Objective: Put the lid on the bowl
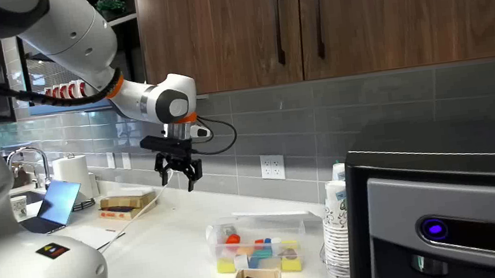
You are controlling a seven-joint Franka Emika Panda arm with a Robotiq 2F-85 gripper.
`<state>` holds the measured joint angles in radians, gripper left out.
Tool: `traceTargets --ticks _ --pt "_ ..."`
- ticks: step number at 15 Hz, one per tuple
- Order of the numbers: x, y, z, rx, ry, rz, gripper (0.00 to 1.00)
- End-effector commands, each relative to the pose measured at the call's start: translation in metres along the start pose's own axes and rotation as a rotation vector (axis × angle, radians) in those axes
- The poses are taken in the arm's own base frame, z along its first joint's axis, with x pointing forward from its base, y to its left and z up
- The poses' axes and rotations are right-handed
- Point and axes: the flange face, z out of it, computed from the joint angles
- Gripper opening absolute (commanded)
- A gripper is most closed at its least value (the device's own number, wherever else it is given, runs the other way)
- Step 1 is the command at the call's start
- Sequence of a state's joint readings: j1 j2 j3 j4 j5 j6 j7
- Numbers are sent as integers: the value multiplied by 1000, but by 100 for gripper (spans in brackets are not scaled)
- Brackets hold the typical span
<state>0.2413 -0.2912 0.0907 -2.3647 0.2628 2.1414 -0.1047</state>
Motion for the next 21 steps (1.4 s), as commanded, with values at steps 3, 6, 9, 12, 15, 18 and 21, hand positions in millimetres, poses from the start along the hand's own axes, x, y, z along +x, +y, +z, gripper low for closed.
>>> traceTargets --ticks 3,6,9,12,15,18,21 --pt "0 0 -1 0 0 0 100" --pt "0 0 -1 0 0 0 100" --pt "0 0 -1 0 0 0 100" --pt "7 13 -1 -15 111 121 100" --pt "11 34 3 -22 218 256 100" --pt "13 61 14 -36 328 378 100" --pt "14 93 29 -45 436 501 100"
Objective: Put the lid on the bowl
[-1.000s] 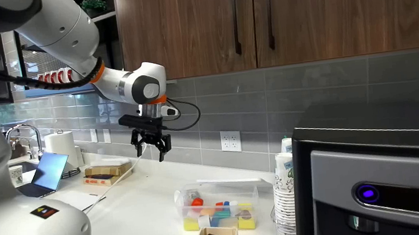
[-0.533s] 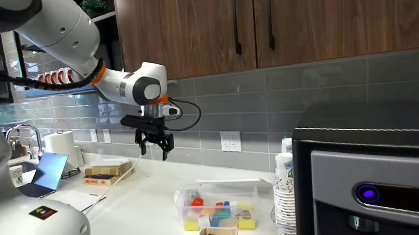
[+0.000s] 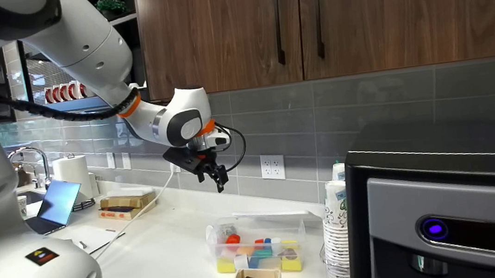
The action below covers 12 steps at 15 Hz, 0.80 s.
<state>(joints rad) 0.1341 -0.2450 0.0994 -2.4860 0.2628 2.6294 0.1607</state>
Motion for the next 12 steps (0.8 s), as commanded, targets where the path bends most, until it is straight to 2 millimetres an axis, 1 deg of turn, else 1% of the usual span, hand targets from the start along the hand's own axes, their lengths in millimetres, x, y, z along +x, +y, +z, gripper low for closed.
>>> traceTargets --ticks 1,3,6,9,12 --pt "6 33 22 -13 122 155 100" --pt "13 53 35 -16 190 239 100" --pt "25 71 57 -7 306 348 100" --pt "39 76 82 12 375 457 100" --pt "51 77 105 24 371 543 100"
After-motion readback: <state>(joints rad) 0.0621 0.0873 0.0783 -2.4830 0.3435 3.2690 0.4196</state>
